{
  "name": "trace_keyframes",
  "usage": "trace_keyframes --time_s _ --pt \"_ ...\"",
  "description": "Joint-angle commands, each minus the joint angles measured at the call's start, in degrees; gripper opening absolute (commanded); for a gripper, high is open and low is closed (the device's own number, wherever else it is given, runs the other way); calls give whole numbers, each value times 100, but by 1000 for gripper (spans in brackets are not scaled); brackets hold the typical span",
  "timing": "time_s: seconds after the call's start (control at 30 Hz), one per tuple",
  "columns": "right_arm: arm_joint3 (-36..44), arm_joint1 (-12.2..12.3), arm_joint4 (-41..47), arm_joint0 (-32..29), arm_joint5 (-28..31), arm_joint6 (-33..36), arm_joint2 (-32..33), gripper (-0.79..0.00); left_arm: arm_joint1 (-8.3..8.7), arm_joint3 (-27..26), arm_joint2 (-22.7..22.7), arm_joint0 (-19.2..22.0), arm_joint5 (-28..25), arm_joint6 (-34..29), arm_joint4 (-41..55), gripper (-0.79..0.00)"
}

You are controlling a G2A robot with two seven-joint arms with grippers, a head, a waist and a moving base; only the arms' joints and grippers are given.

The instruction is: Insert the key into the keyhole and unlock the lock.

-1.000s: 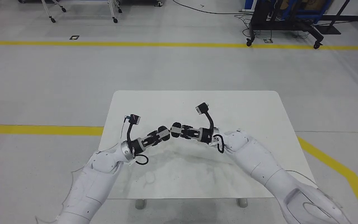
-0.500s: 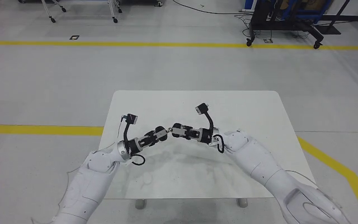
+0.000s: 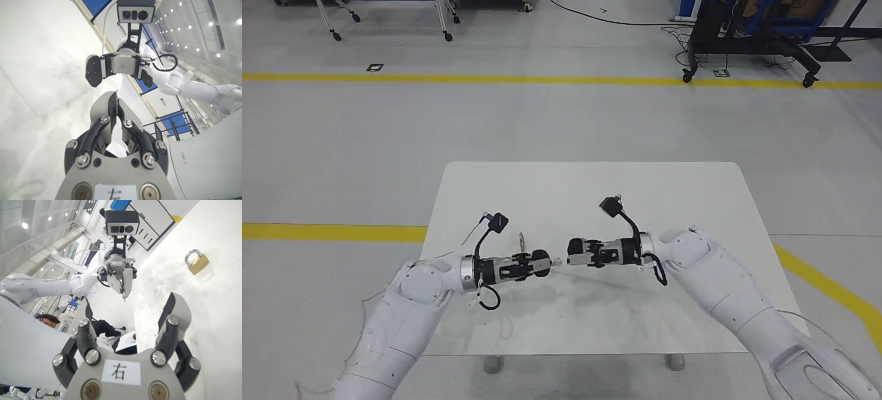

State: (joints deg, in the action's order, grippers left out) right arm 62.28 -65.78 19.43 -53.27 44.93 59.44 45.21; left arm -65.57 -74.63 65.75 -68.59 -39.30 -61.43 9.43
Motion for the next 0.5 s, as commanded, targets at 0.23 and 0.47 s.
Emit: trace_keyframes --time_s 0.23,0.47 --pt "-71 -93 30 129 -287 191 -212 -520 12 15 -216 82 65 -145 45 -785" --pt "-183 -131 116 176 -277 268 -239 -517 32 62 -260 134 48 -58 40 -785"
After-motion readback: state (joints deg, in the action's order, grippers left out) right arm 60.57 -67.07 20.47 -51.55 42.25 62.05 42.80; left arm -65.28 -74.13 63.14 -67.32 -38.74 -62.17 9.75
